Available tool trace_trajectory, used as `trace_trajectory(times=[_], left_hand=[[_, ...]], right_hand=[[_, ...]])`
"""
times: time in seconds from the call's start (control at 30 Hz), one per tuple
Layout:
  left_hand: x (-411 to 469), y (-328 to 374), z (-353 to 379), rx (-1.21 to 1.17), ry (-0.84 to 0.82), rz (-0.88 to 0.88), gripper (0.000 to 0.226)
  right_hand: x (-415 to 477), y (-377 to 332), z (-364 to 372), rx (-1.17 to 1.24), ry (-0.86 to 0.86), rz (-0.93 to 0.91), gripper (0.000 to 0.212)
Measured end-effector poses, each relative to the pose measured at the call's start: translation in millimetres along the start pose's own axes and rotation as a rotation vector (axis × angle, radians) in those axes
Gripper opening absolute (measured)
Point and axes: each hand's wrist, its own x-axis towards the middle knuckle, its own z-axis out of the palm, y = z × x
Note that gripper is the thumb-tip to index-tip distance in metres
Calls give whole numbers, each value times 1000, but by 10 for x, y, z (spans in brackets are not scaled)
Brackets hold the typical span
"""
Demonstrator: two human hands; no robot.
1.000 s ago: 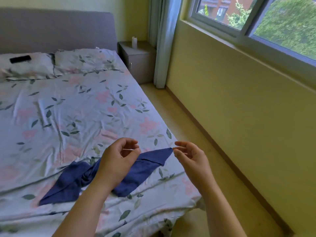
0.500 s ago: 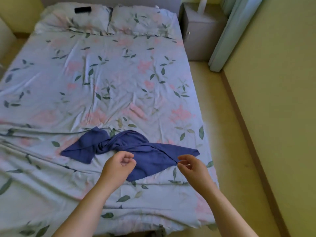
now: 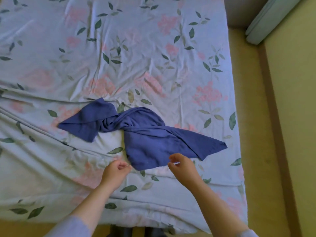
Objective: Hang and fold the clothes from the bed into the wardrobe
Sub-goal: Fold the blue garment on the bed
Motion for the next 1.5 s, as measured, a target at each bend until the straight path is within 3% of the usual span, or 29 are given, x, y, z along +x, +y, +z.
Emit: trace_trajectory(times=[0.23, 0.47, 0.57, 0.67, 0.77, 0.87, 1.0, 1.1, 1.17, 1.27, 1.5], left_hand=[[565, -170, 234, -27, 39, -44, 23], [974, -144, 358, -47, 66, -1, 35], [1064, -172, 341, -63, 64, 21, 37], [1123, -182, 321, -78, 75, 36, 39], [1170, -146, 331, -128, 64, 9, 44], [1204, -43, 355, -273, 39, -55, 53], [1193, 121, 419, -545, -70, -175, 59], [1165, 64, 527, -531, -68, -202, 54], [1094, 39, 546, -443, -95, -167, 35], [915, 125, 483, -451, -147, -102, 24], [143, 725, 1, -643, -311, 103, 29]], right_hand=[[700, 27, 205, -112, -9, -48, 43], [1477, -229, 319, -291, 58, -283, 47], [1716, -290, 435, -328, 15, -351, 61], [1850, -242, 517, -469, -71, -307, 70], [1778, -185, 539, -607, -95, -274, 41], [1456, -87, 604, -506, -3, -397, 20], [838, 219, 701, -358, -5, -448, 17], [503, 476, 758, -284, -30, -416, 15], [390, 576, 770, -227, -52, -360, 17], [304, 609, 680, -135, -28, -266, 20], [94, 203, 177, 18, 199, -224, 13]])
